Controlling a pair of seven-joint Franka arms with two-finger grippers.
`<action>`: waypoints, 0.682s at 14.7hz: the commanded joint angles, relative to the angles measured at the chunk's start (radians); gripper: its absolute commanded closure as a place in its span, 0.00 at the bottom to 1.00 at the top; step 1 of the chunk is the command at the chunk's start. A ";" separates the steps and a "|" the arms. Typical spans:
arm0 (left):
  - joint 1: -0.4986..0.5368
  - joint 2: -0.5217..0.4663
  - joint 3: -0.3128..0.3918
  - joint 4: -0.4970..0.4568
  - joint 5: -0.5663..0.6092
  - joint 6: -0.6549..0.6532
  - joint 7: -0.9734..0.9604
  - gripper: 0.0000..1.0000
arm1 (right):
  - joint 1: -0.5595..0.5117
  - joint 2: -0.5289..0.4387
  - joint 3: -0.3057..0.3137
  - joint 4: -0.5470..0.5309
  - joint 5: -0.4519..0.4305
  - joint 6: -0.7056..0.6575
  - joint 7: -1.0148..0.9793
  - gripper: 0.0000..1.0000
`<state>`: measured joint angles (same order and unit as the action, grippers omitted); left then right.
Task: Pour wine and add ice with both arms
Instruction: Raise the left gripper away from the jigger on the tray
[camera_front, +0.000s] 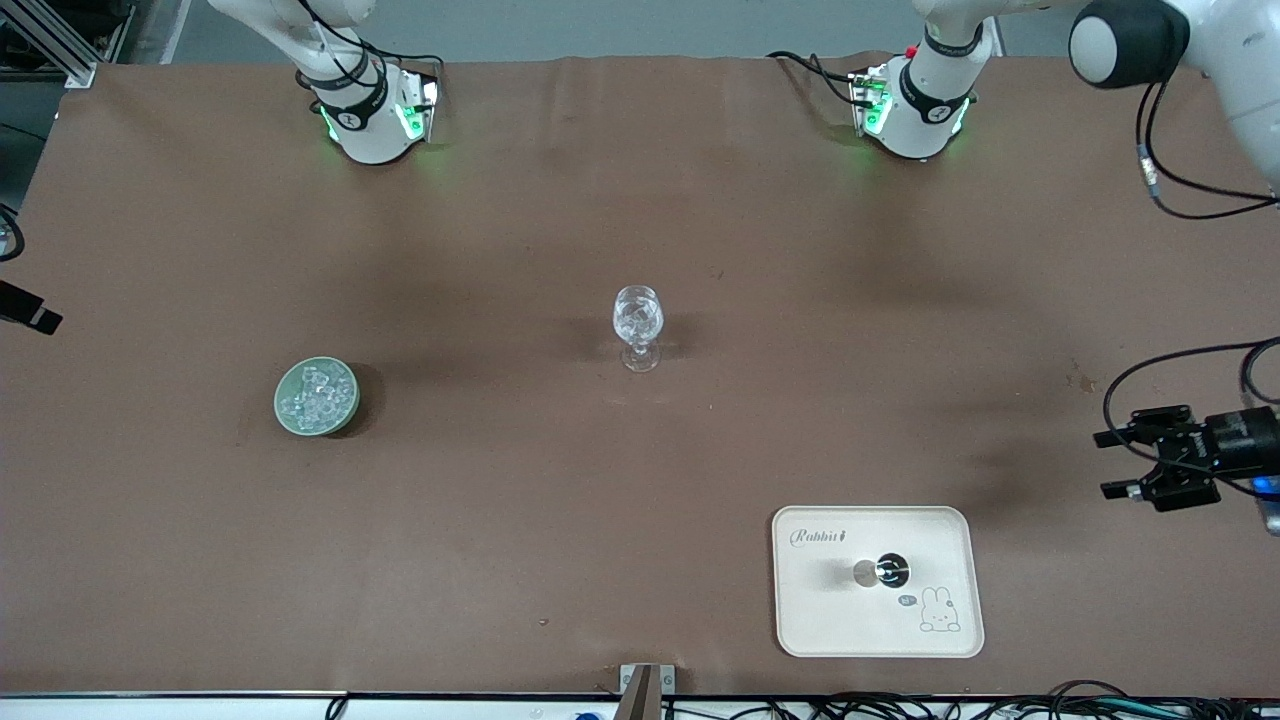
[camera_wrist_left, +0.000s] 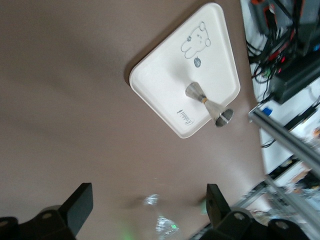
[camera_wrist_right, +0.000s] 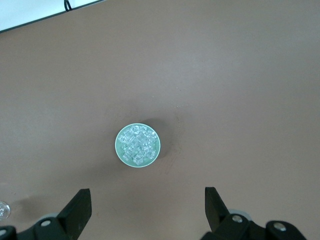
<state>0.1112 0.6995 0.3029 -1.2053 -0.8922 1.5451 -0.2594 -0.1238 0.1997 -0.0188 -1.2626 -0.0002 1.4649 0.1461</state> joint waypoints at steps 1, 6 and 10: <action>-0.016 -0.115 -0.037 -0.028 0.148 0.006 0.148 0.00 | 0.007 -0.056 -0.006 -0.073 -0.011 0.015 0.003 0.00; -0.042 -0.250 -0.057 -0.025 0.176 0.030 0.442 0.00 | 0.006 -0.057 -0.006 -0.075 -0.004 0.015 0.004 0.00; -0.070 -0.374 -0.249 -0.034 0.623 0.033 0.436 0.00 | 0.004 -0.057 -0.006 -0.077 -0.001 0.015 0.004 0.00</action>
<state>0.0579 0.3936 0.1479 -1.2043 -0.4177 1.5605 0.1695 -0.1236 0.1848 -0.0213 -1.2883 -0.0002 1.4662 0.1461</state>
